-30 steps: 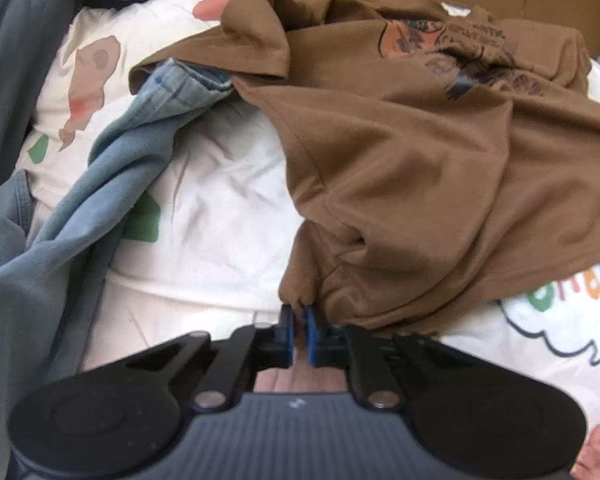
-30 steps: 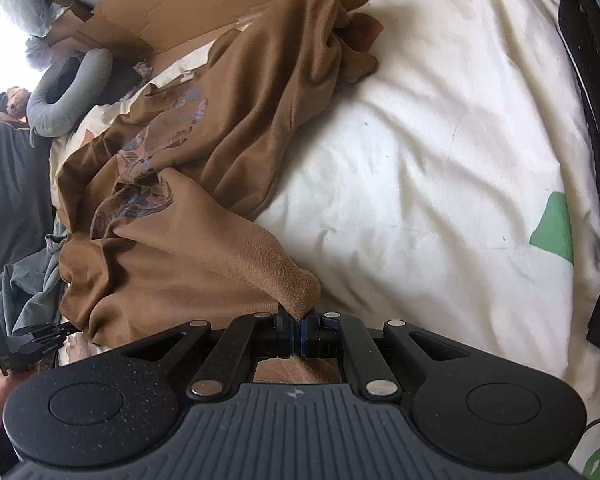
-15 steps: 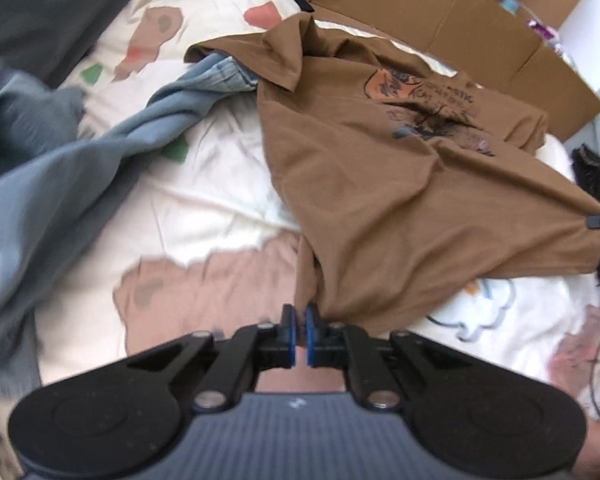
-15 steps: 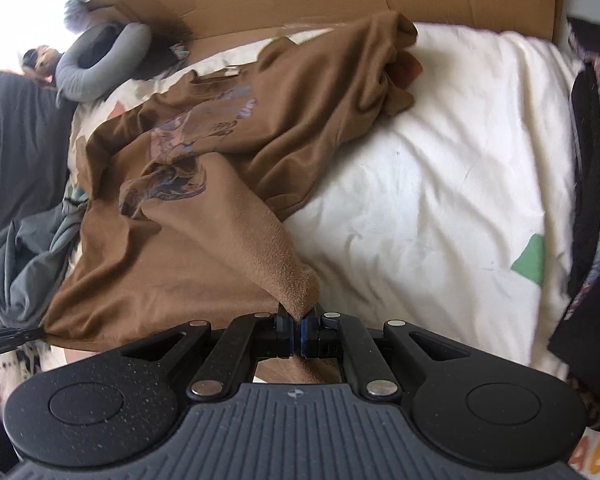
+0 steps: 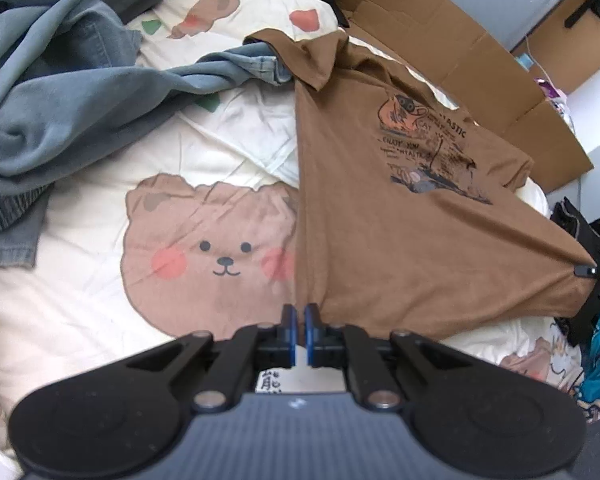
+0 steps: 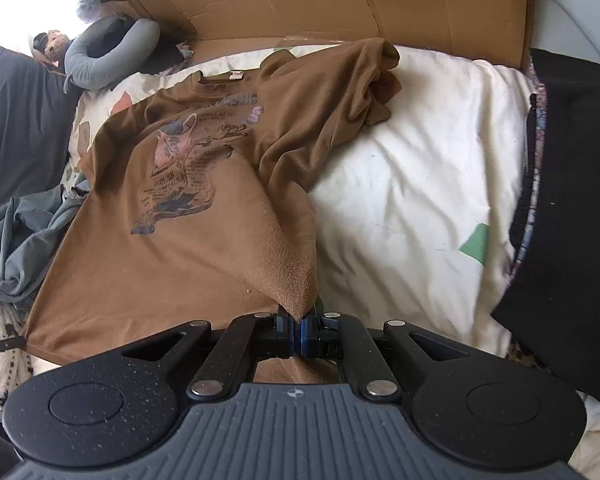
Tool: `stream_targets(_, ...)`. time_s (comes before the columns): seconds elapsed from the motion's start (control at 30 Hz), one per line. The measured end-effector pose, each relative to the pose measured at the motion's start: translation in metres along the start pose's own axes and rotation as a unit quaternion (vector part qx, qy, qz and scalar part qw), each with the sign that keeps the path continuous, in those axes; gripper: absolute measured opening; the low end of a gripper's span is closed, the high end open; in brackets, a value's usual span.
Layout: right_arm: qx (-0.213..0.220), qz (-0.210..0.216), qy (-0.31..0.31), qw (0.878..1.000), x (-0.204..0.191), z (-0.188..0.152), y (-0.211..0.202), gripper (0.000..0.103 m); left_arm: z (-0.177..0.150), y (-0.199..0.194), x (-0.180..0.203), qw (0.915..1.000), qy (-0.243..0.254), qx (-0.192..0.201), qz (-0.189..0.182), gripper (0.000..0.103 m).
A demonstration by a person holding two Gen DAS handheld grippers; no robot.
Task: Fold clothes
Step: 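Lay the brown T-shirt flat on the duvet with both tools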
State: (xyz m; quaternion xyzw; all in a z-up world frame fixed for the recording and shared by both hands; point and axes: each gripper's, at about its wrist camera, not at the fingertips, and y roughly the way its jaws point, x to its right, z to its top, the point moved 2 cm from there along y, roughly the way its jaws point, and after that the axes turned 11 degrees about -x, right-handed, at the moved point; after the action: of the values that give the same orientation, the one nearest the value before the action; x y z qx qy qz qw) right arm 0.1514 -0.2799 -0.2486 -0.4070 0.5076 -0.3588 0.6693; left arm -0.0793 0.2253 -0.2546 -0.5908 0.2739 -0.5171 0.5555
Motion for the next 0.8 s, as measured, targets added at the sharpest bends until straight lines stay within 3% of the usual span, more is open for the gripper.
stream_targets(0.4, -0.008, -0.024, 0.013, 1.0, 0.014, -0.045, -0.027, 0.001, -0.049, -0.004, 0.005, 0.9992, -0.016, -0.026, -0.026, 0.004)
stream_targets(0.8, -0.027, -0.03, 0.019, 0.999, 0.022, -0.088, -0.033, 0.001, -0.094, -0.013, 0.004, 0.9984, -0.035, -0.039, -0.02, 0.004)
